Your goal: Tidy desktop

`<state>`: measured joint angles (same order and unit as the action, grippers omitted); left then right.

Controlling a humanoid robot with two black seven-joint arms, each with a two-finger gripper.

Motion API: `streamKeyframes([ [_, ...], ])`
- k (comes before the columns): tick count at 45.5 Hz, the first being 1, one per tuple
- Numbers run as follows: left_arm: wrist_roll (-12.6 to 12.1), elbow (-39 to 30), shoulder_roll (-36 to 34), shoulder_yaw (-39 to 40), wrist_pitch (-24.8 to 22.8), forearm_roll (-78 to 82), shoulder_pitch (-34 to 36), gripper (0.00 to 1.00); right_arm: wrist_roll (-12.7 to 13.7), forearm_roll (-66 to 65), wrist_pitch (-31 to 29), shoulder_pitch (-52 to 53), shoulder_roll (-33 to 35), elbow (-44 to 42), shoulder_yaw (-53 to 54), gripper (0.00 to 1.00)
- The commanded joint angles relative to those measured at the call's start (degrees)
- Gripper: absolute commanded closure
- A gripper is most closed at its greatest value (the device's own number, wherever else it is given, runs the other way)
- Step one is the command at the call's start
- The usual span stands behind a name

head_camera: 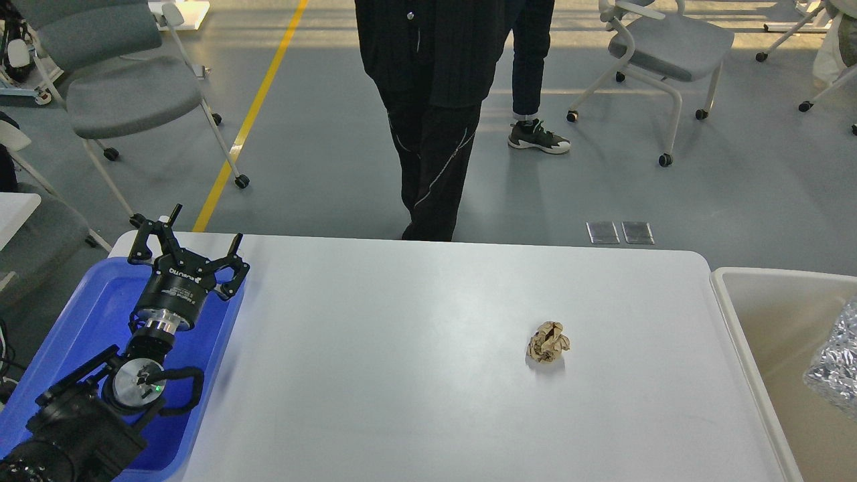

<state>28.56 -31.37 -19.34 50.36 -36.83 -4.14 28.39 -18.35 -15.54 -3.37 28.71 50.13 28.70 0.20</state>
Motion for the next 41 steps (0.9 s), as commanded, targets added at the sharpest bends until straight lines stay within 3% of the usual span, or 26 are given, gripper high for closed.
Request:
streamKeyframes([
  [1, 0.0, 0.0, 0.0, 0.0, 0.0, 0.01, 0.0, 0.0, 0.42, 3.58, 0.21, -4.27, -10.13, -12.87, 0.07, 1.0],
  [6, 0.0, 0.0, 0.0, 0.0, 0.0, 0.01, 0.0, 0.0, 1.12, 6.13, -0.06, -4.54, -14.61, -19.64, 0.07, 1.0],
  [11, 0.0, 0.0, 0.0, 0.0, 0.0, 0.01, 0.0, 0.0, 4.73, 8.94, 0.12, -4.19, -19.19, -26.59, 0.77, 1.0],
  [26, 0.0, 0.0, 0.0, 0.0, 0.0, 0.01, 0.0, 0.0, 7.36, 10.97, 0.64, -3.22, -20.95, -27.39, 7.53, 1.0],
  [32, 0.0, 0.0, 0.0, 0.0, 0.0, 0.01, 0.0, 0.0, 8.86, 10.97, 3.45, -2.87, -21.39, -27.39, 11.4, 1.0],
  [41, 0.0, 0.0, 0.0, 0.0, 0.0, 0.01, 0.0, 0.0, 9.21, 11.76, 5.39, -1.64, -22.27, -27.39, 13.34, 1.0],
])
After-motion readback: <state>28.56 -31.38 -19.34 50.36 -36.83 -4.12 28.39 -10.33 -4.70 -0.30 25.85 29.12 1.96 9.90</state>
